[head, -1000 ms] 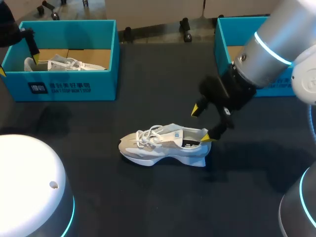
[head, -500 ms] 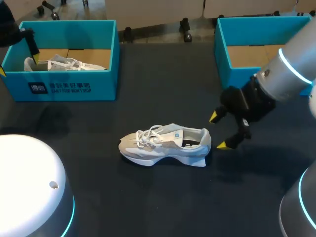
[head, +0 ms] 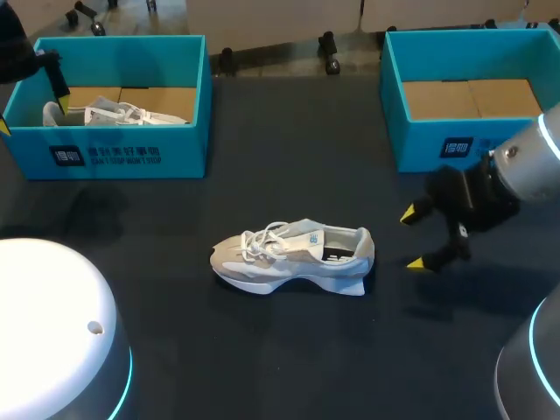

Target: Take the shoe out of the shoebox, open the shoe tongue, remove and reinsert the insole, then place the shoe into the shoebox

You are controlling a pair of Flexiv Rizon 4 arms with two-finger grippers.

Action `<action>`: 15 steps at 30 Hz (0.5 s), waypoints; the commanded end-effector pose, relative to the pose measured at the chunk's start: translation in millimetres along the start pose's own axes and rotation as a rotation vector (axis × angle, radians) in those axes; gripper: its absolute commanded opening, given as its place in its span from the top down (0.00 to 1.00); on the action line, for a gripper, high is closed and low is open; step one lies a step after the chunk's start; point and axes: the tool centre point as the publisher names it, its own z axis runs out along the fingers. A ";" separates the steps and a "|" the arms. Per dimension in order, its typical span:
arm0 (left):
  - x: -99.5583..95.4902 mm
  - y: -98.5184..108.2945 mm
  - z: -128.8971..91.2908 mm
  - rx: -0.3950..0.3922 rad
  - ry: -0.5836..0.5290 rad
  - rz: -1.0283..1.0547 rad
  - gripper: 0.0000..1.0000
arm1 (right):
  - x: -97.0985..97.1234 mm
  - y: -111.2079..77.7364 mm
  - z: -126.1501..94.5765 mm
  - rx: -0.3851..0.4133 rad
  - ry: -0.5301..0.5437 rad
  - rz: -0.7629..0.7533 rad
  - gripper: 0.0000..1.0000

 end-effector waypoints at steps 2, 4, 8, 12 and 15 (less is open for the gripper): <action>0.0 0.2 -0.4 -0.001 0.002 0.000 0.00 | 3.2 -12.4 5.9 -0.041 -0.060 0.013 0.00; 0.0 0.2 -0.4 -0.001 0.002 0.000 0.00 | 2.4 -16.9 8.8 -0.045 -0.081 0.025 0.00; 0.0 0.2 -0.4 -0.001 0.002 0.000 0.00 | 2.7 -33.5 15.3 -0.055 -0.101 0.041 0.00; 0.0 0.2 -0.4 -0.001 0.002 0.000 0.00 | 3.6 -40.9 22.1 -0.080 -0.114 0.049 0.00; 0.0 0.2 -0.4 -0.001 0.002 0.000 0.00 | 3.2 -44.5 24.5 -0.096 -0.126 0.016 0.00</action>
